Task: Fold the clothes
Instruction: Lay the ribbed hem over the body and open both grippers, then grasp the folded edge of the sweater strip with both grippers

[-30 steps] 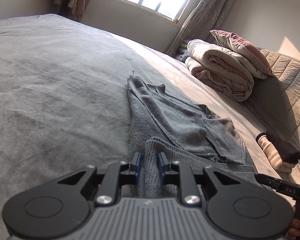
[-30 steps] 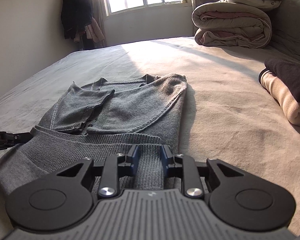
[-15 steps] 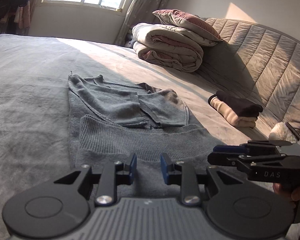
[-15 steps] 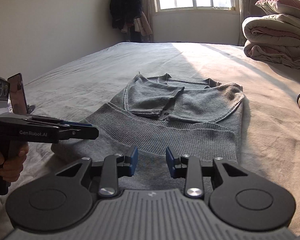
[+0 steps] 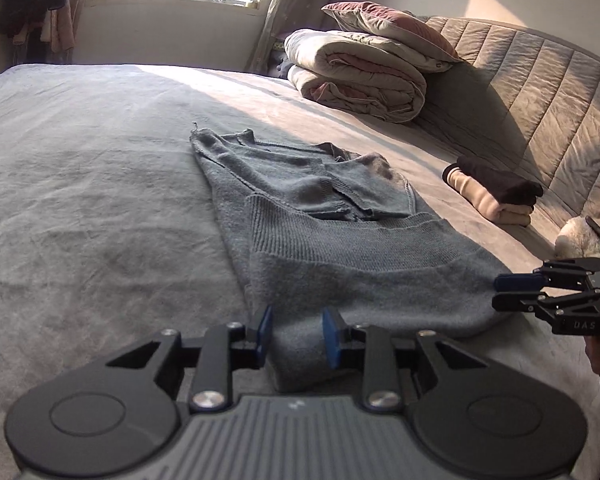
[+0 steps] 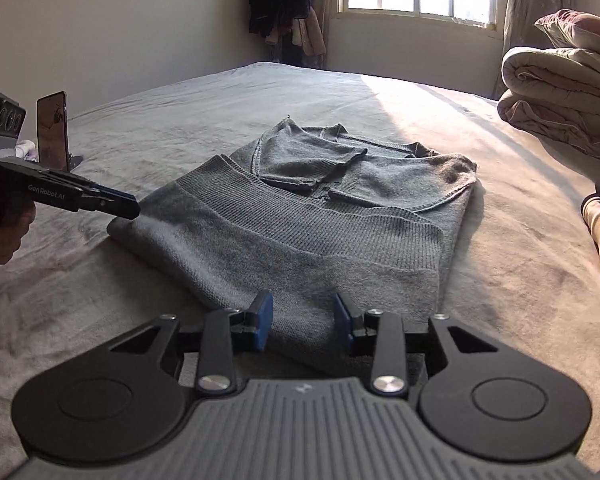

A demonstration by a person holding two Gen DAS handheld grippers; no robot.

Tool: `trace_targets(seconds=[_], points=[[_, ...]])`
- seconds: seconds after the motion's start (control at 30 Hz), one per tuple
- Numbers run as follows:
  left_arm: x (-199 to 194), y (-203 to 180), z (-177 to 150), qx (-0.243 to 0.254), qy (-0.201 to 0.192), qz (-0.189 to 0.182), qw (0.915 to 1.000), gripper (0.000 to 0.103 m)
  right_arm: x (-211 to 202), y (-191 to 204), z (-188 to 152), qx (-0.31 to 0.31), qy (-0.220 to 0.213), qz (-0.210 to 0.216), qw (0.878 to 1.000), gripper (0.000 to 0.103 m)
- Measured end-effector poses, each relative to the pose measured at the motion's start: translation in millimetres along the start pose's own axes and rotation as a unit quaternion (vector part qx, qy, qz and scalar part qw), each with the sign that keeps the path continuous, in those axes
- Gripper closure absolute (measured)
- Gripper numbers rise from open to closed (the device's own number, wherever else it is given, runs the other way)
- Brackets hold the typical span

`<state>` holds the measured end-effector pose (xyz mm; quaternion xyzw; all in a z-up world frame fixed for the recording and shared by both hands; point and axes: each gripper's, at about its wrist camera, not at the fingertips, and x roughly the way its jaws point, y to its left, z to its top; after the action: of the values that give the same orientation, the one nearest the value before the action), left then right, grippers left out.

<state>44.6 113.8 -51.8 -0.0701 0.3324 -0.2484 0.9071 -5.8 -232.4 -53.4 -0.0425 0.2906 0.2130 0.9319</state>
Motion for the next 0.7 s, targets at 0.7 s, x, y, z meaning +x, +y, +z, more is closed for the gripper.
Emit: trace_targets(seconds=[0.7], points=[[42, 70, -5, -0.286, 0.115, -0.180, 0.9341, 0.044, 10, -125, -36, 0.430, 0.074, 0.147, 0.888, 0.048]])
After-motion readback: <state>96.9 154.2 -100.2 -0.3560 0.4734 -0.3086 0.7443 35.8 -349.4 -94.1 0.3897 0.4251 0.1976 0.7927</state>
